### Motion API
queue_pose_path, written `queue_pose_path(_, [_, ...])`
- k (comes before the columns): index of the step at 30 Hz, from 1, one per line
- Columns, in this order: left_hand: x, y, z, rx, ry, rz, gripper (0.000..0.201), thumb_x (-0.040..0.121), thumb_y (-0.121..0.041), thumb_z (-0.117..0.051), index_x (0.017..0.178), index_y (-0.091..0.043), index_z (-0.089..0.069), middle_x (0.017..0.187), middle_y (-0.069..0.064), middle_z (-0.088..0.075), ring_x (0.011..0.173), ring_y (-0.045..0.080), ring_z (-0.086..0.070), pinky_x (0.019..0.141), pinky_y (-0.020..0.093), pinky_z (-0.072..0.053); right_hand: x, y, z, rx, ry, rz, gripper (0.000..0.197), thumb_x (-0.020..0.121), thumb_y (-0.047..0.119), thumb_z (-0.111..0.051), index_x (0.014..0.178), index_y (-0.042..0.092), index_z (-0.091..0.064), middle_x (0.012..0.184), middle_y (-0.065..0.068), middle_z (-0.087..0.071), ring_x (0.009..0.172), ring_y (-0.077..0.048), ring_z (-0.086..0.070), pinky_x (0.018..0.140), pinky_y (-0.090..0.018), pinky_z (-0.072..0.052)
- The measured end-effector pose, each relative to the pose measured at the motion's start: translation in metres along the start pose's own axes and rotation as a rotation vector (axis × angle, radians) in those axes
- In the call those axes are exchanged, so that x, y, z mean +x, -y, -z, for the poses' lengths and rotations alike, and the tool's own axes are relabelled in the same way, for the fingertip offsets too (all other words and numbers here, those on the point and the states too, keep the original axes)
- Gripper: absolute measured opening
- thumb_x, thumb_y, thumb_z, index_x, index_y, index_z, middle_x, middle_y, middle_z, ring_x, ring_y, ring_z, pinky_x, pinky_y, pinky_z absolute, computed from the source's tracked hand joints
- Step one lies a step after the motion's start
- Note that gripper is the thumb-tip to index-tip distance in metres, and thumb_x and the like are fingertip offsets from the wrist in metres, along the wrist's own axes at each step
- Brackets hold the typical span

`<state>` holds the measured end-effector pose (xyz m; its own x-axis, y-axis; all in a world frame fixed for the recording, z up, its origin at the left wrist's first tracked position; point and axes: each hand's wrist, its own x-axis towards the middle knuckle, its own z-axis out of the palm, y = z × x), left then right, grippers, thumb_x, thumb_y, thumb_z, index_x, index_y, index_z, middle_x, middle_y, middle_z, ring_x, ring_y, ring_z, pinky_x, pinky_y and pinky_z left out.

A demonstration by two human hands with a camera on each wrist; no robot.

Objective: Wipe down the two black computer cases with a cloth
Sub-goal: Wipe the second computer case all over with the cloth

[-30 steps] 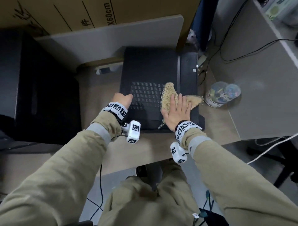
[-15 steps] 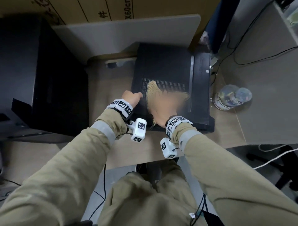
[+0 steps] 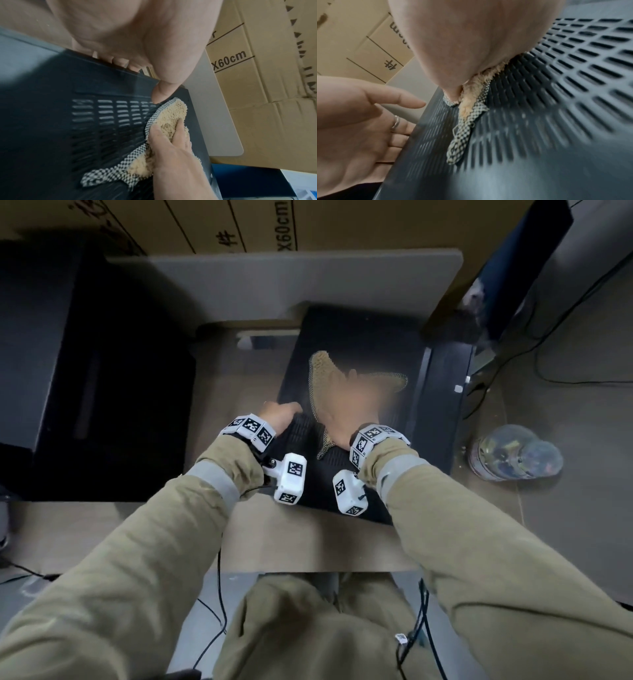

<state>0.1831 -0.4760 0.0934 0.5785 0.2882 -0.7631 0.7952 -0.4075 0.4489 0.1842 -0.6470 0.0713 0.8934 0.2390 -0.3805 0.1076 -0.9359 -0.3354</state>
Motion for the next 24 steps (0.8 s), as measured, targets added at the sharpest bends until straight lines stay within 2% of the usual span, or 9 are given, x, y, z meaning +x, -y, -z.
queue_pose_path(5, [0.011,-0.037,-0.019,-0.157,-0.073,0.025,0.103,0.059,-0.054,-0.069,0.143,-0.004,-0.035,0.13,0.011,-0.057,0.116,0.032,-0.058,0.104,0.044,-0.045,0.037,-0.038,0.029,-0.008,0.0,0.028,0.074,0.102,0.054,-0.028,0.159,0.03,0.011,0.165,-0.006,0.023,0.151,-0.021,0.025,0.121,-0.047,0.018])
queue_pose_path(7, [0.013,-0.042,-0.022,-0.217,-0.105,0.02,0.091,0.077,-0.043,-0.071,0.148,-0.006,-0.026,0.134,0.012,-0.051,0.12,0.032,-0.054,0.106,0.041,-0.043,0.047,-0.056,0.041,-0.006,-0.023,0.007,0.074,0.101,0.056,-0.026,0.16,0.03,0.01,0.165,-0.006,0.023,0.151,-0.021,0.025,0.121,-0.047,0.018])
queue_pose_path(9, [0.019,-0.043,-0.025,-0.274,-0.126,0.018,0.073,0.09,-0.032,-0.067,0.147,-0.006,-0.029,0.13,0.012,-0.053,0.113,0.029,-0.056,0.095,0.035,-0.045,0.06,-0.077,0.055,-0.015,-0.04,-0.018,0.075,0.1,0.058,-0.024,0.16,0.029,0.01,0.165,-0.007,0.023,0.151,-0.022,0.025,0.121,-0.048,0.017])
queue_pose_path(12, [0.031,-0.045,-0.026,-0.354,-0.15,0.019,0.068,0.088,-0.032,-0.069,0.143,-0.007,-0.038,0.126,0.012,-0.058,0.107,0.028,-0.059,0.092,0.033,-0.046,0.08,-0.103,0.074,-0.036,-0.058,-0.048,0.077,0.098,0.06,-0.023,0.16,0.028,0.011,0.165,-0.008,0.023,0.151,-0.023,0.024,0.121,-0.049,0.016])
queue_pose_path(13, [0.036,-0.042,-0.026,-0.372,-0.144,0.031,0.074,0.082,-0.039,-0.074,0.141,-0.008,-0.04,0.126,0.011,-0.059,0.108,0.029,-0.06,0.096,0.036,-0.048,0.085,-0.109,0.078,-0.045,-0.07,-0.06,0.077,0.098,0.061,-0.023,0.16,0.028,0.01,0.166,-0.009,0.022,0.152,-0.024,0.023,0.121,-0.049,0.016])
queue_pose_path(15, [0.093,-0.009,-0.033,-0.387,-0.13,0.109,0.106,0.053,-0.064,-0.086,0.138,-0.016,-0.043,0.128,0.012,-0.061,0.111,0.031,-0.063,0.1,0.045,-0.05,0.096,-0.115,0.085,-0.058,-0.106,-0.093,0.077,0.098,0.061,-0.025,0.16,0.028,0.006,0.167,-0.01,0.016,0.153,-0.026,0.017,0.121,-0.049,0.015])
queue_pose_path(17, [0.129,0.013,-0.038,-0.395,-0.106,0.188,0.122,0.03,-0.078,-0.085,0.135,-0.027,-0.047,0.131,0.012,-0.061,0.114,0.033,-0.063,0.097,0.053,-0.051,0.105,-0.117,0.087,-0.058,-0.142,-0.131,0.077,0.098,0.061,-0.027,0.161,0.027,-0.001,0.168,-0.011,0.009,0.154,-0.028,0.01,0.121,-0.05,0.013])
queue_pose_path(20, [0.123,0.01,-0.032,-0.387,-0.073,0.16,0.123,0.036,-0.079,-0.082,0.139,-0.019,-0.051,0.136,0.01,-0.06,0.119,0.034,-0.061,0.101,0.052,-0.049,0.116,-0.114,0.088,-0.072,-0.186,-0.152,0.076,0.096,0.062,-0.03,0.16,0.027,-0.011,0.168,-0.011,-0.003,0.154,-0.03,0.002,0.122,-0.053,0.008])
queue_pose_path(24, [0.119,0.012,-0.031,-0.401,0.012,0.19,0.137,0.023,-0.081,-0.082,0.139,-0.015,-0.054,0.136,0.011,-0.06,0.119,0.035,-0.062,0.103,0.051,-0.048,0.117,-0.111,0.086,-0.102,-0.21,-0.154,0.073,0.097,0.06,-0.031,0.159,0.025,-0.018,0.166,-0.012,-0.012,0.154,-0.031,-0.006,0.122,-0.054,0.005])
